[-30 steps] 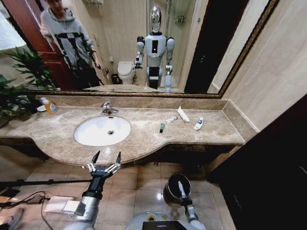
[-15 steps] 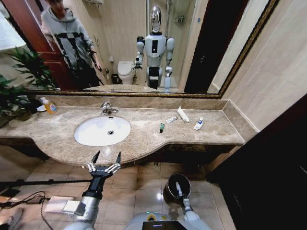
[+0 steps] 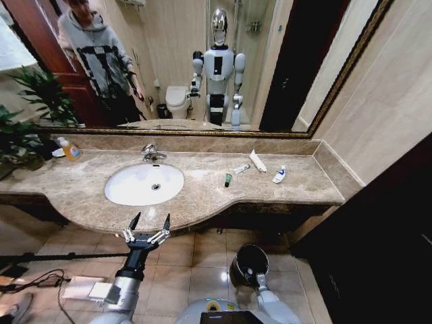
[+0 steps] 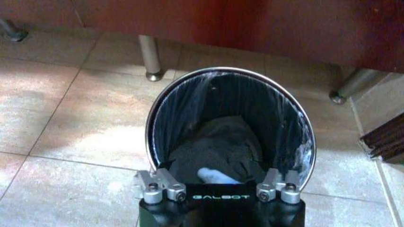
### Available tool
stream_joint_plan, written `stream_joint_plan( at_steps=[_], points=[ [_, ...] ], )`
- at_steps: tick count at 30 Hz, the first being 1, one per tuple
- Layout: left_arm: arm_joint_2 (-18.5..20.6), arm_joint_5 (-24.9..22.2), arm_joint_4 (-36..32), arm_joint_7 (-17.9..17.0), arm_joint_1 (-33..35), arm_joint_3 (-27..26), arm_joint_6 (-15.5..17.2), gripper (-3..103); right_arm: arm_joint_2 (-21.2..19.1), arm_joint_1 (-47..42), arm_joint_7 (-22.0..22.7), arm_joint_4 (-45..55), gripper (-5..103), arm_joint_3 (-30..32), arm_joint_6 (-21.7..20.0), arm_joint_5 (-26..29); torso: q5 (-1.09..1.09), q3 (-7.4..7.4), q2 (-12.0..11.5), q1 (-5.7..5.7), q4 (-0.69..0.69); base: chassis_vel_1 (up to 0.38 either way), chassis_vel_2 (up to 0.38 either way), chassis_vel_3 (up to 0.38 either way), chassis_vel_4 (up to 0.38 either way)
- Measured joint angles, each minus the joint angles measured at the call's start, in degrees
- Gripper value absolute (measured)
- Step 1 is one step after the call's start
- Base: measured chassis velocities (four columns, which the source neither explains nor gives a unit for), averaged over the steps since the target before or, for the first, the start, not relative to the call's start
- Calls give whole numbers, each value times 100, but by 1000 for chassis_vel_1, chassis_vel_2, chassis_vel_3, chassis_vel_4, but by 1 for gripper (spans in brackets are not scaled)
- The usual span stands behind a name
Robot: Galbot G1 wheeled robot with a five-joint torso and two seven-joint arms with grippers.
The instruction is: Pick up the trash from the sink and place it in the trash bin.
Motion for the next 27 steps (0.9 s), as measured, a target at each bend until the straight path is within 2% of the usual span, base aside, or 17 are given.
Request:
stream_joint_plan(
  at_steps=[1, 5, 13, 22, 27],
  points=[
    [0, 0, 0, 0, 0, 0, 0, 100, 0, 0, 0, 0, 77, 0, 0, 0, 0, 0, 0, 0, 0, 0, 0, 0, 0],
    [0, 0, 0, 0, 0, 0, 0, 100, 1, -160, 93, 137, 97, 0, 91, 0, 0, 0, 0, 0, 0, 0, 0, 0, 0],
    [0, 0, 0, 0, 0, 0, 0, 100, -1, -729, -76, 1088, 100, 6, 41, 14, 0, 0, 0, 0, 0, 0, 0, 0, 0],
    [0, 0, 0, 0, 0, 0, 0, 100, -107, -2054, -327, 3349, 100, -58, -221, 173, -1, 0, 0, 0, -1, 0, 0, 0, 0],
    [0, 0, 0, 0, 0, 0, 0, 100, -82, -2661, 53, 4358, 100, 47, 498, 47, 1, 0, 0, 0, 0, 0, 0, 0, 0]
  ],
)
